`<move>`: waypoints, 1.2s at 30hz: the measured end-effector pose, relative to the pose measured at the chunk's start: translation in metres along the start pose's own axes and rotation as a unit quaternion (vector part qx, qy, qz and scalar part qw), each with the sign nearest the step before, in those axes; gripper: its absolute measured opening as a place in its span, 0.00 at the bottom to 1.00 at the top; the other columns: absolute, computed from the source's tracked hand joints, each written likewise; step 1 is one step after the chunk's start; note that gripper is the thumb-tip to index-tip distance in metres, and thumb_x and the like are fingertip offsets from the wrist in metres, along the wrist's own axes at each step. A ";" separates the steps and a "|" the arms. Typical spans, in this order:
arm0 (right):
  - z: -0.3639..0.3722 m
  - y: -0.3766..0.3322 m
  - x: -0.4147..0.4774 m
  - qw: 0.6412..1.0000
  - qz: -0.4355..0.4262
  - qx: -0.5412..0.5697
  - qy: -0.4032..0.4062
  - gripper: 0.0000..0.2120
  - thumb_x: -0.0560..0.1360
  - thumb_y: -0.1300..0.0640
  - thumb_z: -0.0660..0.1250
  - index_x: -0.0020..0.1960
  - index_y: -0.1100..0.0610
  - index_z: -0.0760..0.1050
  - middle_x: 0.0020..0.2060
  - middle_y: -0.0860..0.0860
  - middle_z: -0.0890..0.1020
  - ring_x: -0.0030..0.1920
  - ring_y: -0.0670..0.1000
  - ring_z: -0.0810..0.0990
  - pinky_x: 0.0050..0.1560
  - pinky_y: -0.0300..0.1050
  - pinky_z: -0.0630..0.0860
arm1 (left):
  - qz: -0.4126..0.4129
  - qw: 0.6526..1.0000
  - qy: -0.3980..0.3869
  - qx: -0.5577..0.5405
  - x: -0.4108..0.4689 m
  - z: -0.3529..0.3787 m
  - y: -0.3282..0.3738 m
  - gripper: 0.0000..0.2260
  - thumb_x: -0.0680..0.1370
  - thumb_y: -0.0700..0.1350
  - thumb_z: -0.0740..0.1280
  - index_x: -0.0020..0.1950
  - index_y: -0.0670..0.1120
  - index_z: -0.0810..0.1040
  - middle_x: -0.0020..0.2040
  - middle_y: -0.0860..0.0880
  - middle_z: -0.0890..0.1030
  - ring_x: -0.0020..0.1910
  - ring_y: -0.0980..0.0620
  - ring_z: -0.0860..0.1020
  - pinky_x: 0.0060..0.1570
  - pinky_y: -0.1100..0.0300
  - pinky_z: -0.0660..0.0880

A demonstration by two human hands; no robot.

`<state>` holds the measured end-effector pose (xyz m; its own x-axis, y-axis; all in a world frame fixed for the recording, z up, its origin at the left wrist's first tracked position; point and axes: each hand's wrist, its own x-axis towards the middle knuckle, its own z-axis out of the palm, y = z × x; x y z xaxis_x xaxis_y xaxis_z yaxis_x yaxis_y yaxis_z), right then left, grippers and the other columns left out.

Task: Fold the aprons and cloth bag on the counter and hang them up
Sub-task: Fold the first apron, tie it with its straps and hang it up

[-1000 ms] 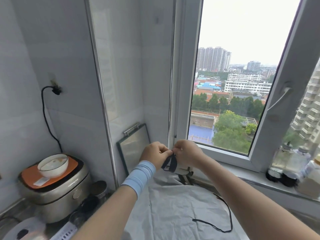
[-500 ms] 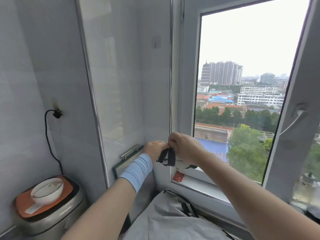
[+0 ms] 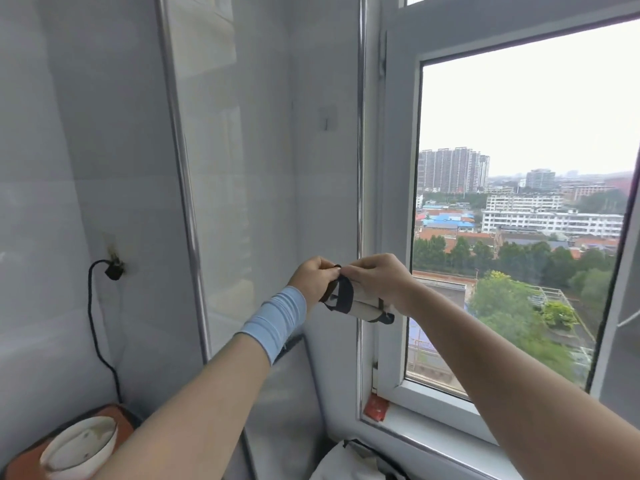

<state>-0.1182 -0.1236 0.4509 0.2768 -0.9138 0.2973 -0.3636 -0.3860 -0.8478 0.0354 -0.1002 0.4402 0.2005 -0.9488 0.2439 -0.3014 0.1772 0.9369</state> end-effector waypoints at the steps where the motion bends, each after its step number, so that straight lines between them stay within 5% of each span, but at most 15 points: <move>1: 0.002 -0.003 0.005 1.000 0.002 0.006 0.003 0.07 0.73 0.48 0.73 0.43 0.51 0.86 0.36 0.45 0.85 0.37 0.42 0.82 0.32 0.33 0.74 | 0.006 1.000 -0.010 0.015 0.007 -0.006 0.002 0.03 0.79 0.42 0.65 0.47 0.44 0.76 0.47 0.42 0.80 0.46 0.44 0.78 0.54 0.45 0.78; 7: 0.014 -0.024 0.042 0.999 0.004 0.037 0.017 0.07 0.72 0.49 0.74 0.41 0.52 0.85 0.39 0.52 0.86 0.43 0.51 0.84 0.49 0.49 0.82 | 0.033 0.999 -0.031 -0.030 0.051 -0.034 0.010 0.03 0.80 0.40 0.63 0.51 0.46 0.73 0.51 0.46 0.77 0.52 0.46 0.77 0.57 0.49 0.75; 12: 0.024 -0.042 0.065 0.990 0.033 0.105 0.084 0.05 0.73 0.54 0.72 0.41 0.54 0.84 0.37 0.53 0.84 0.37 0.52 0.82 0.37 0.46 0.80 | 0.072 0.993 0.029 -0.094 0.077 -0.049 0.016 0.10 0.76 0.33 0.60 0.48 0.49 0.72 0.46 0.48 0.74 0.44 0.48 0.74 0.46 0.54 0.75; 15: 0.031 -0.049 0.080 0.981 0.043 0.143 0.126 0.04 0.74 0.58 0.71 0.43 0.58 0.84 0.40 0.55 0.84 0.40 0.53 0.82 0.40 0.46 0.82 | 0.107 0.989 0.046 -0.091 0.088 -0.053 0.012 0.12 0.76 0.32 0.58 0.49 0.48 0.72 0.41 0.49 0.71 0.40 0.49 0.71 0.43 0.57 0.73; 19: 0.036 -0.055 0.103 0.985 -0.062 -0.028 0.161 0.08 0.76 0.55 0.68 0.41 0.55 0.82 0.37 0.50 0.84 0.42 0.50 0.83 0.42 0.45 0.81 | 0.139 0.990 0.009 -0.032 0.104 -0.058 0.009 0.11 0.80 0.37 0.57 0.55 0.47 0.78 0.44 0.49 0.76 0.44 0.49 0.77 0.46 0.59 0.77; 24: 0.021 -0.081 0.130 0.950 -0.149 -0.235 0.141 0.09 0.79 0.54 0.62 0.42 0.48 0.78 0.39 0.42 0.79 0.43 0.48 0.78 0.45 0.47 0.75 | 0.152 0.987 -0.026 0.042 0.133 -0.072 0.042 0.10 0.79 0.51 0.66 0.46 0.47 0.83 0.44 0.48 0.83 0.45 0.49 0.80 0.46 0.59 0.78; 27: 0.009 -0.102 0.148 0.948 -0.149 -0.240 0.145 0.09 0.80 0.53 0.61 0.44 0.49 0.78 0.40 0.44 0.79 0.44 0.49 0.78 0.46 0.47 0.76 | 0.124 0.990 -0.036 -0.057 0.152 -0.080 0.067 0.08 0.75 0.47 0.72 0.52 0.46 0.84 0.47 0.49 0.85 0.47 0.52 0.82 0.43 0.66 0.79; 32: -0.008 -0.137 0.182 0.933 -0.120 -0.307 0.148 0.11 0.81 0.51 0.59 0.47 0.50 0.78 0.43 0.50 0.81 0.46 0.53 0.79 0.45 0.46 0.76 | 0.068 0.993 -0.064 -0.071 0.182 -0.091 0.110 0.07 0.75 0.46 0.71 0.50 0.45 0.84 0.52 0.42 0.84 0.51 0.42 0.82 0.55 0.47 0.79; 36: -0.019 -0.156 0.203 0.943 -0.106 -0.285 0.136 0.16 0.82 0.53 0.57 0.53 0.62 0.81 0.48 0.58 0.83 0.45 0.56 0.79 0.44 0.46 0.74 | 0.148 0.988 0.023 -0.024 0.204 -0.082 0.140 0.06 0.76 0.43 0.68 0.40 0.47 0.82 0.42 0.45 0.82 0.41 0.45 0.79 0.36 0.57 0.77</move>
<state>-0.0223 -0.2511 0.6517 0.1869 -0.7772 0.6009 -0.7656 -0.4985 -0.4066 0.1106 -0.2471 0.6412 0.1533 -0.8412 0.5186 -0.3095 0.4575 0.8336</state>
